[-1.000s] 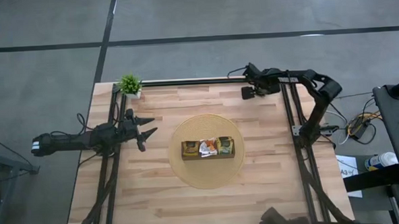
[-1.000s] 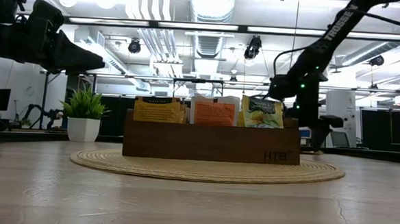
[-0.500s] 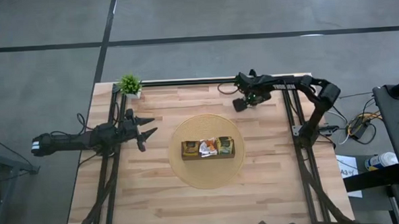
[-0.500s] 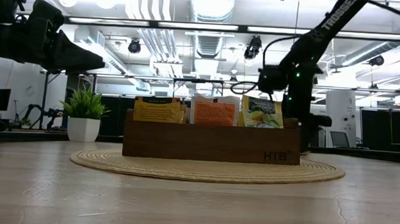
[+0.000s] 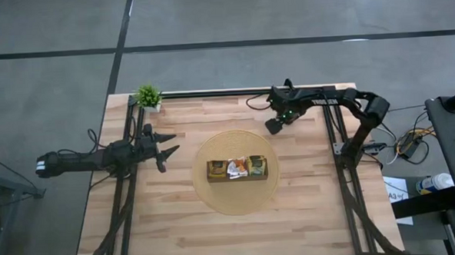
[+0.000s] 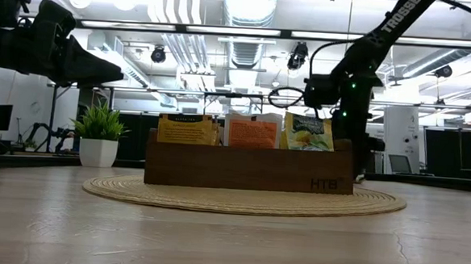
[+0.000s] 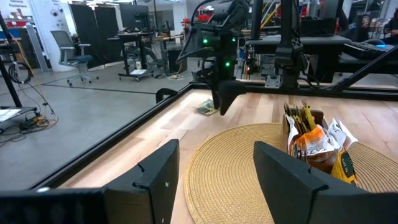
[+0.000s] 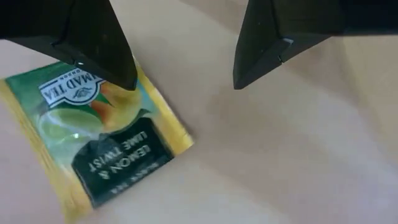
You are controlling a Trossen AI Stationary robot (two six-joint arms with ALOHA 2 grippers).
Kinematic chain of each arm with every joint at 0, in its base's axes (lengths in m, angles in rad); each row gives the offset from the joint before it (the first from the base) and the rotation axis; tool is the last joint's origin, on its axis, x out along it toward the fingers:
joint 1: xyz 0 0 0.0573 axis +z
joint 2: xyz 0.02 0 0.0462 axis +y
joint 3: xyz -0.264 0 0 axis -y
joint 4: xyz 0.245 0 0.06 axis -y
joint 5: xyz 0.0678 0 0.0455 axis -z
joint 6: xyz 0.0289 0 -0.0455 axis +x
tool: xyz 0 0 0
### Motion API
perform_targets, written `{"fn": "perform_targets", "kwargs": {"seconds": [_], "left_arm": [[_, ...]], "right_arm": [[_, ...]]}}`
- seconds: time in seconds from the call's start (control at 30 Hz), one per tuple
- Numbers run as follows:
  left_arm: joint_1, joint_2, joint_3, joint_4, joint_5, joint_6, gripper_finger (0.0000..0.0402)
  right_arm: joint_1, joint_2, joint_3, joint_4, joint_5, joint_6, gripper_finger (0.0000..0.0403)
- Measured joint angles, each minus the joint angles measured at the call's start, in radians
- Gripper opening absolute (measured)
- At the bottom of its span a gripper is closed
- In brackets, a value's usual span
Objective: Pick & Place Tea
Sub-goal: Put the lemon tea sachet into the right section of the wooden organizer
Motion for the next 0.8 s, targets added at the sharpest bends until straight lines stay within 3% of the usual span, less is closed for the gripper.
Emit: {"fn": "perform_targets", "kwargs": {"seconds": [0.47, 0.8], "left_arm": [[0.001, 0.0, 0.0, 0.0, 0.0, 0.0, 0.0202], [0.0, 0.0, 0.0, 0.0, 0.0, 0.0, 0.0202]], "right_arm": [[0.052, -0.026, 0.003, 0.004, -0.021, -0.243, 0.0265], [0.053, -0.062, 0.003, -0.002, 0.13, -0.258, 0.0265]]}}
